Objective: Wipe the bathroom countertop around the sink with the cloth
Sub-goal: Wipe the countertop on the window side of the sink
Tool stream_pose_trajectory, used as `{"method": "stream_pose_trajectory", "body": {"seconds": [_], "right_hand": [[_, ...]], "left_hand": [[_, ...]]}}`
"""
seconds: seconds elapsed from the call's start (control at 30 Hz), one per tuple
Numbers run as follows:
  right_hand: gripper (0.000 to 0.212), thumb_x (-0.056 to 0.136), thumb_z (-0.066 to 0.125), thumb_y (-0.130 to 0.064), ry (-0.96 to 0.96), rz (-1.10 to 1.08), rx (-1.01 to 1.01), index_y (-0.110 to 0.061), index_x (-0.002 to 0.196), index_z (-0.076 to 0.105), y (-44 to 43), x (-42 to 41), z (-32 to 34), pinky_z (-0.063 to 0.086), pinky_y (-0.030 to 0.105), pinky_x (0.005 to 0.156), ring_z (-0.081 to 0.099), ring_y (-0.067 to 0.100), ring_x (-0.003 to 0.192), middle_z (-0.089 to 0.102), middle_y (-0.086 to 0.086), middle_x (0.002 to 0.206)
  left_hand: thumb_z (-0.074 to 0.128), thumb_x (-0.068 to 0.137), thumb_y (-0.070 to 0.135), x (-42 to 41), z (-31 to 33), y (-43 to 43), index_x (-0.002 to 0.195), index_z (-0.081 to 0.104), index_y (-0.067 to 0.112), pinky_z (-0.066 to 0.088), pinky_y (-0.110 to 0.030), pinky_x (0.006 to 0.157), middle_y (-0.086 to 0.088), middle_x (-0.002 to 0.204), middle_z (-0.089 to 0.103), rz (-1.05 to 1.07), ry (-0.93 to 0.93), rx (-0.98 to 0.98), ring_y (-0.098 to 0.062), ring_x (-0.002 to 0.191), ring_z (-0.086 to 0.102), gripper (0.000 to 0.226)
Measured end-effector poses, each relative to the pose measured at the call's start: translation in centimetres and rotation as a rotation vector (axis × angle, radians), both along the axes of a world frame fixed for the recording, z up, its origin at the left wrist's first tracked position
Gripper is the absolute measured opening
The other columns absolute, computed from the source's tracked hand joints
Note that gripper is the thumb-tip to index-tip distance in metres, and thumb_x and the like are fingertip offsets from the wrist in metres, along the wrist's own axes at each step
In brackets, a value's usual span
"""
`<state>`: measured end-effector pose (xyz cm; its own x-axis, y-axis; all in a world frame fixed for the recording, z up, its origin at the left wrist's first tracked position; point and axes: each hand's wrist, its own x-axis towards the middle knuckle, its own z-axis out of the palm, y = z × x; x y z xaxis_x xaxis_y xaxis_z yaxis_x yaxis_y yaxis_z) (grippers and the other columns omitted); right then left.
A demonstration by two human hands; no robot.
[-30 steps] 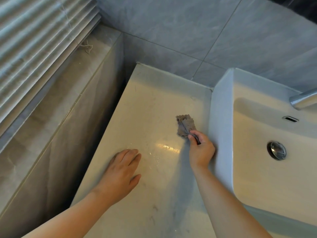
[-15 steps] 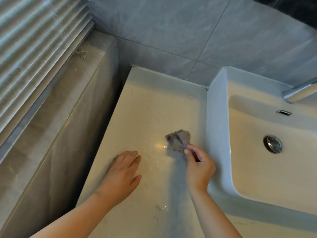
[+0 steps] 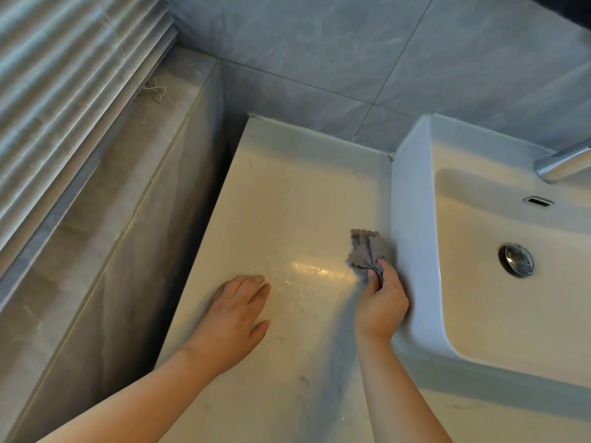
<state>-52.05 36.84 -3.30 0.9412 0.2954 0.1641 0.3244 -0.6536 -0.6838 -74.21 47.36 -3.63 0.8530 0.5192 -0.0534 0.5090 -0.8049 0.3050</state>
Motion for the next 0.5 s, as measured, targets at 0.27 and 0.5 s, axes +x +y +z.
{"method": "stream_pose_trajectory", "body": {"seconds": [0.27, 0.5], "right_hand": [[0.027, 0.09, 0.06, -0.008, 0.049, 0.014, 0.006, -0.007, 0.116, 0.066, -0.5, -0.9, 0.1, 0.042, 0.02, 0.083, 0.066, 0.023, 0.097, 0.072, 0.007, 0.106], [0.024, 0.088, 0.065, -0.014, 0.12, 0.209, 0.019, -0.017, 0.111, 0.068, -2.9, -5.8, -0.1, 0.048, 0.017, 0.084, 0.065, 0.004, 0.095, 0.071, -0.008, 0.106]], "left_hand": [[0.039, 0.084, 0.047, 0.0, 0.0, 0.1, 0.124, 0.06, 0.01, 0.045, -0.039, 0.096, -0.004, 0.128, 0.054, -0.002, -0.005, -0.006, -0.019, 0.118, 0.04, 0.059], [0.039, 0.083, 0.048, -0.1, 0.2, 0.2, 0.124, 0.06, 0.009, 0.046, -0.04, 0.097, -0.005, 0.128, 0.055, -0.021, -0.002, 0.001, -0.02, 0.118, 0.04, 0.06]]}}
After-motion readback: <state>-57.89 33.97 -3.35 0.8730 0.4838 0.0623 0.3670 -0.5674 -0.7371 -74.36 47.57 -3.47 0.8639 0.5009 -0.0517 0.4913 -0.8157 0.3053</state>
